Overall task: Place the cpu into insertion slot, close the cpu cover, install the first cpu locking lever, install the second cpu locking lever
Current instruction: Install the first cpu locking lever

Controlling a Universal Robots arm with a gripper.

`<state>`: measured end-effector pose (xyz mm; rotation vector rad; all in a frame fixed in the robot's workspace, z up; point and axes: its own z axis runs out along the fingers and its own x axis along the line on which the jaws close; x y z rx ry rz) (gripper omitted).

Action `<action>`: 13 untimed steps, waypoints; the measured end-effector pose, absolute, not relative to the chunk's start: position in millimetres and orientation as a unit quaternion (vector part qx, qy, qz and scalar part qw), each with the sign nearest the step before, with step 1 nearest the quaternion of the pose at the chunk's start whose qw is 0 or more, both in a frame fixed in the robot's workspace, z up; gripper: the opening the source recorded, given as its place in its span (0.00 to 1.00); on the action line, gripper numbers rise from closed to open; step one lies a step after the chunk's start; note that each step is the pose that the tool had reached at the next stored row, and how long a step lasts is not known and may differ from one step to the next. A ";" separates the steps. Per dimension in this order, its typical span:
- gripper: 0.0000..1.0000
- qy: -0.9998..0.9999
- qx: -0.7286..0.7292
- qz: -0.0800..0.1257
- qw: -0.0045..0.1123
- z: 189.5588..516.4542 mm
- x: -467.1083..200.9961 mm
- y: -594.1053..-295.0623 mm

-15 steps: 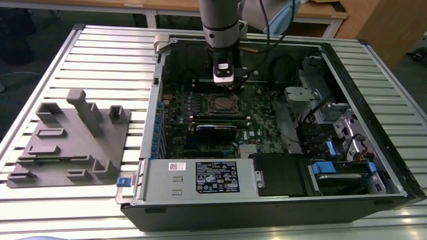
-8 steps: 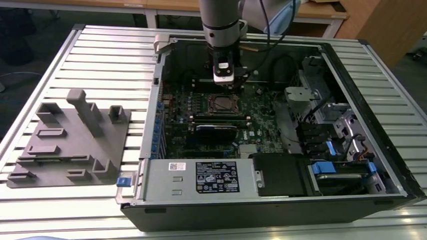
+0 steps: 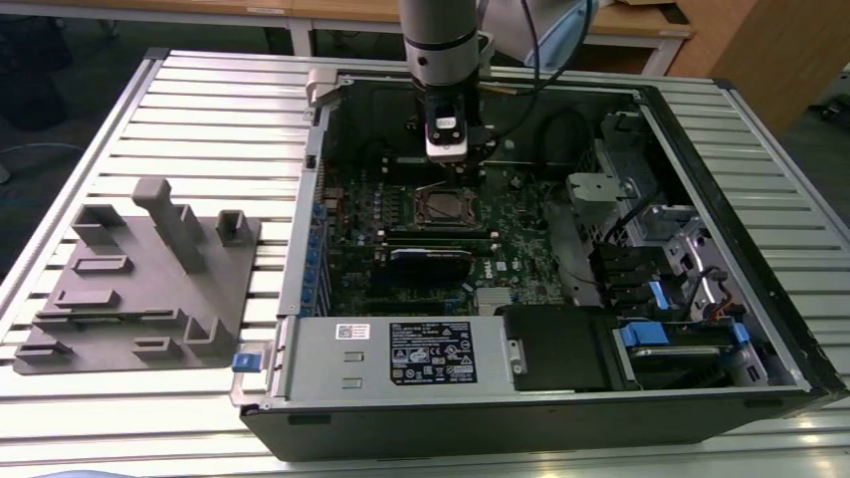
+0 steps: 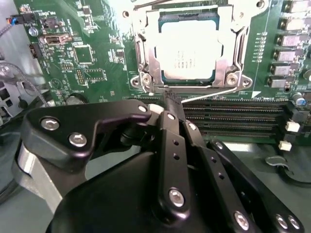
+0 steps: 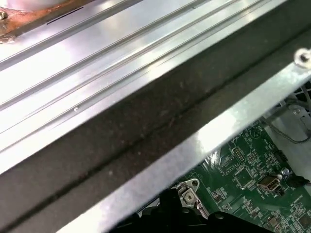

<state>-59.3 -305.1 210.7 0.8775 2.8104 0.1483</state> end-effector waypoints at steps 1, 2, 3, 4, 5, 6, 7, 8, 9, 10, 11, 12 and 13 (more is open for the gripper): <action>0.11 0.949 0.296 0.050 0.097 210.7 -59.3 -305.1; 0.11 0.949 0.296 0.052 0.096 210.9 -59.3 -305.2; 0.11 0.949 0.297 0.056 0.095 210.8 -59.3 -305.1; 0.11 0.948 0.297 0.061 0.093 210.8 -59.3 -305.1; 0.11 0.948 0.297 0.066 0.092 210.8 -59.3 -305.1; 0.11 0.948 0.297 0.071 0.091 210.8 -59.4 -305.1; 0.11 0.948 0.296 0.074 0.090 210.8 -59.5 -305.1; 0.11 0.948 0.296 0.077 0.090 210.8 -59.9 -305.1; 0.11 0.948 0.296 0.077 0.090 210.7 -60.2 -305.0; 0.11 0.948 0.296 0.078 0.090 210.7 -60.6 -305.1; 0.11 0.948 0.295 0.078 0.091 210.6 -61.1 -305.1; 0.11 0.948 0.295 0.078 0.091 210.6 -61.6 -305.2; 0.11 0.948 0.295 0.079 0.092 210.5 -62.1 -305.2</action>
